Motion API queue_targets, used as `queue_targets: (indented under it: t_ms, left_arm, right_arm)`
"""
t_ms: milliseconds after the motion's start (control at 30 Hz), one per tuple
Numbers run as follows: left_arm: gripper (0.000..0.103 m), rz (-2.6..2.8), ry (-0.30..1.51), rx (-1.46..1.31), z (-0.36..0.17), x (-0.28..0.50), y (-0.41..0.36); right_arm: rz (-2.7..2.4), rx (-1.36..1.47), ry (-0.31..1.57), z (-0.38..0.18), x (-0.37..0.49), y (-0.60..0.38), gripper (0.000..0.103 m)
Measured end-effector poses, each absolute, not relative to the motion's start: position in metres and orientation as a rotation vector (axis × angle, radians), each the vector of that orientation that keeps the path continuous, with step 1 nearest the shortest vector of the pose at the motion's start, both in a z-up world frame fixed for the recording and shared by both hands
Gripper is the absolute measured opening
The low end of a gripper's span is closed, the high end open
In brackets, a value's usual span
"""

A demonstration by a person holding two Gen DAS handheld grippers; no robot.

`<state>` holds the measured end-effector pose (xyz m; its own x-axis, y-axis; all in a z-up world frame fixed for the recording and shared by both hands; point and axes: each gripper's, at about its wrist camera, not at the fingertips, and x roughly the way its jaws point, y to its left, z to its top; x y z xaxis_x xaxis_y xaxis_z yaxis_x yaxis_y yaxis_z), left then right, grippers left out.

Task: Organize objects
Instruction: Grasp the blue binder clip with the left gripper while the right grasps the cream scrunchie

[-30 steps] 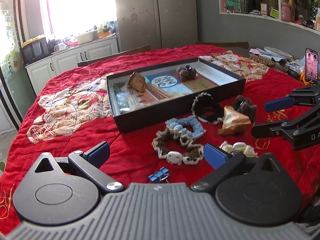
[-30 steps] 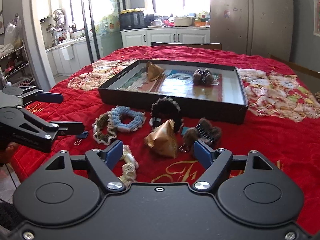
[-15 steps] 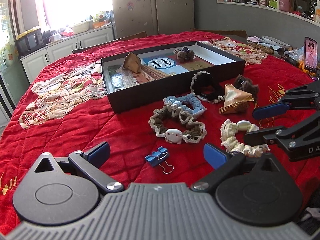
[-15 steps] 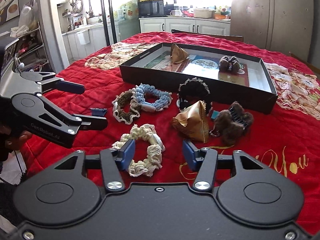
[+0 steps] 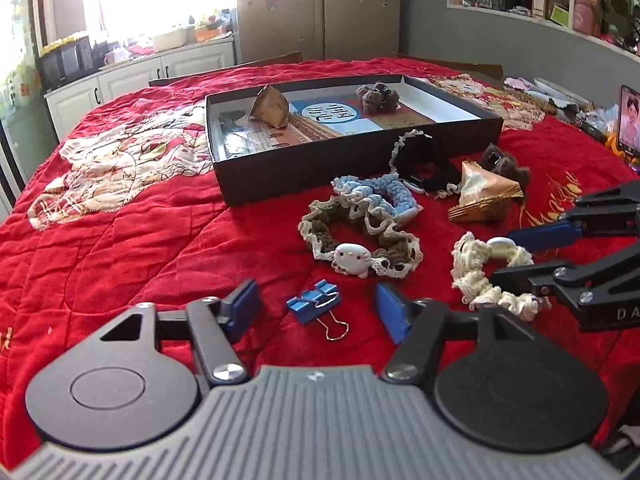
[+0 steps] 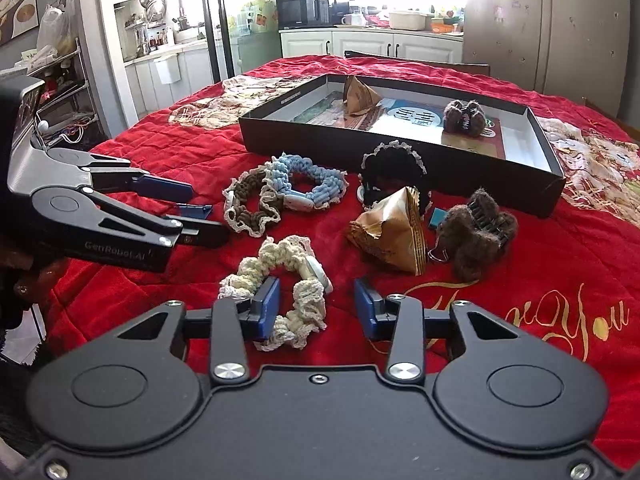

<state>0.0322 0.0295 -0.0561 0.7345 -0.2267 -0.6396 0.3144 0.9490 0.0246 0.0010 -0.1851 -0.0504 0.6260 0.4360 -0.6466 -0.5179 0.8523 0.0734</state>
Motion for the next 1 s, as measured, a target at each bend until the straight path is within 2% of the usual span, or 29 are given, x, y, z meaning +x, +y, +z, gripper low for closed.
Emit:
queue_targets:
  t_ms: [233, 300, 433, 633, 1000]
  left_arm:
    - [0.035, -0.322, 0.685, 0.144, -0.0535, 0.0285, 0.0254]
    - [0.031, -0.329, 0.686, 0.145, -0.0532, 0.0278, 0.0245]
    - [0.031, -0.329, 0.682, 0.16, -0.0531, 0.0264, 0.0226]
    - [0.031, -0.338, 0.683, 0.161, -0.0522, 0.0262, 0.023]
    - [0.031, -0.356, 0.682, 0.155, -0.0493, 0.0245, 0.023]
  right_arm:
    - [0.557, -0.128, 0.706, -0.0512, 0.0012, -0.1838, 0.032]
    - [0.558, -0.124, 0.706, -0.051, 0.0015, -0.184, 0.03]
    - [0.565, -0.127, 0.704, -0.0512, 0.0018, -0.1832, 0.022]
    - [0.561, -0.131, 0.7, -0.0514, 0.0016, -0.1832, 0.017]
    - [0.573, -0.156, 0.678, -0.049, -0.0016, -0.1822, 0.014]
